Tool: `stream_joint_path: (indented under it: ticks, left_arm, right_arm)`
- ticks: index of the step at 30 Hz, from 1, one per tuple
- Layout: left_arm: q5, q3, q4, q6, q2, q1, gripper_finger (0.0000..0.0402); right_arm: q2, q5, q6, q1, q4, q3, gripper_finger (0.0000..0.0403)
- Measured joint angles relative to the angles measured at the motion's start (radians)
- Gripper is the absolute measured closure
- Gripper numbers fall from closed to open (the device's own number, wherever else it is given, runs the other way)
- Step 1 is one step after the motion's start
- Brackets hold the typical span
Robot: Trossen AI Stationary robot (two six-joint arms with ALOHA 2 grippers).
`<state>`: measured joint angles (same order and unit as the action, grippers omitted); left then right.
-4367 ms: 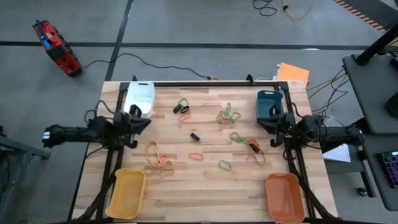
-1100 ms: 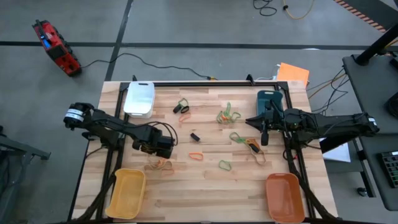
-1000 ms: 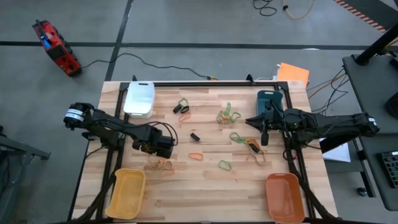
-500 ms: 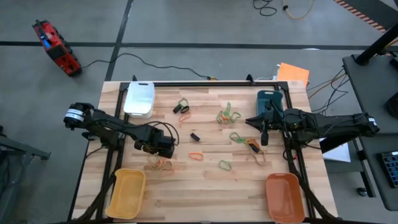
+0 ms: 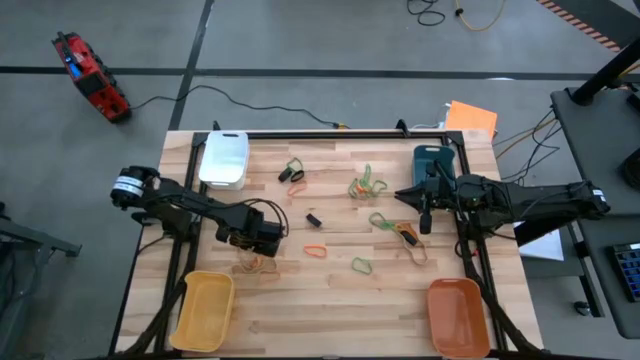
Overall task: Sort rubber bands into baskets
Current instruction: Put the brown rubber band into the white bin
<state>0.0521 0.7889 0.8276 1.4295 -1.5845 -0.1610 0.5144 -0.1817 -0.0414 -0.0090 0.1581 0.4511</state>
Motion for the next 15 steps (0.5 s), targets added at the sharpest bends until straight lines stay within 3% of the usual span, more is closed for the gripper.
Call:
stream_joint_path:
  ticks: [5, 13, 15]
  left_arm:
    - [0.008, 0.017, -0.003, -0.043, -0.03, -0.002, 0.0295]
    - [0.012, 0.064, -0.007, -0.117, -0.045, -0.003, 0.039]
    - [0.012, 0.065, -0.004, -0.117, -0.045, -0.003, 0.0397]
  right_arm:
    - [0.0, 0.0, -0.001, 0.0, 0.005, 0.0, 0.0367]
    - [0.0, 0.0, -0.001, 0.0, 0.005, 0.0, 0.0367]
    - [0.0, 0.0, -0.001, 0.0, 0.005, 0.0, 0.0367]
